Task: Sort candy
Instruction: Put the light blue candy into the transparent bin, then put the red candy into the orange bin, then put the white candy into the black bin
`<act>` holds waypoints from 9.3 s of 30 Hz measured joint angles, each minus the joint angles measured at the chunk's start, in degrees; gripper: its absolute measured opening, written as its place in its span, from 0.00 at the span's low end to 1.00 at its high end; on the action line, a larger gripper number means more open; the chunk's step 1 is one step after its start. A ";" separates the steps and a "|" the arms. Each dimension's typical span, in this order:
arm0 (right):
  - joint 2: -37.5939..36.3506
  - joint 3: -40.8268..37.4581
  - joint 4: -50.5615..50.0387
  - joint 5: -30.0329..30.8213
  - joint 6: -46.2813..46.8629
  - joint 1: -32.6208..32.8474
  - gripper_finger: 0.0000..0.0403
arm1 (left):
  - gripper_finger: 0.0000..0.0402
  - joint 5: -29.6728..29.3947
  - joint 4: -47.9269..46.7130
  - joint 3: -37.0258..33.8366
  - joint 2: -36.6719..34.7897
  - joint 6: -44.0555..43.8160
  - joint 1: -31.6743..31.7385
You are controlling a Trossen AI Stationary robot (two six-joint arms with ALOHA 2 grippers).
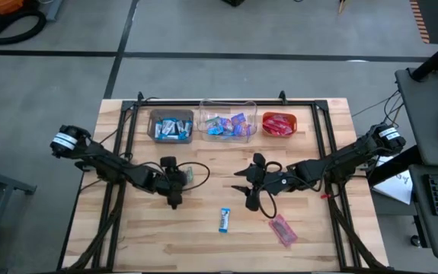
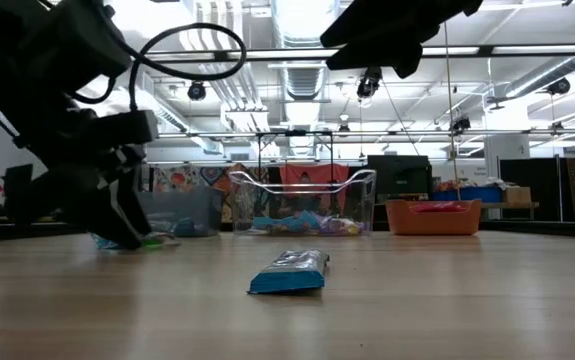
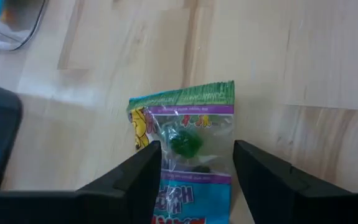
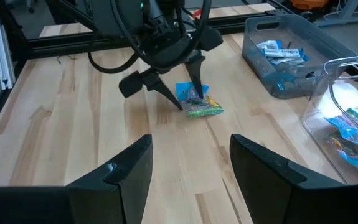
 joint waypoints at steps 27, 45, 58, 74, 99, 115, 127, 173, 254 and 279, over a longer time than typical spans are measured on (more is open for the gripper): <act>0.00 -0.07 -0.30 -0.02 0.09 0.00 0.51 | 0.01 -2.03 7.61 9.05 -2.59 21.09 0.72; 0.00 -0.09 -0.32 -0.02 0.09 3.98 0.51 | 0.00 9.64 9.13 23.03 -2.24 44.42 27.15; 0.00 -0.09 -0.32 0.02 0.11 4.13 0.51 | 0.00 22.49 10.26 23.41 -2.24 42.58 44.22; 0.00 -0.09 -0.30 0.04 0.11 4.13 0.51 | 0.02 28.05 19.92 23.25 -2.26 37.84 44.57; 0.00 -0.07 -4.01 -1.28 15.73 4.12 0.51 | 0.28 28.99 -4.25 20.10 -11.82 18.31 26.68; 6.10 3.19 -27.73 -34.40 61.18 9.79 0.51 | 0.25 -4.12 -4.31 12.46 -14.98 7.44 1.30; 22.43 21.08 -59.38 -39.67 64.58 15.65 0.51 | 0.25 -5.66 -4.29 12.46 -14.99 7.65 1.03; 10.87 23.63 -58.99 -8.04 20.92 0.23 0.04 | 0.25 -5.47 10.28 12.46 -5.76 2.31 -3.32; -6.44 21.32 -62.72 -27.99 -7.50 -34.50 0.12 | 0.25 -6.58 12.39 12.46 -3.05 -10.28 -13.64; -1.05 9.83 -54.04 -24.90 20.86 7.43 0.12 | 0.25 6.60 3.62 28.83 13.43 -47.64 -15.49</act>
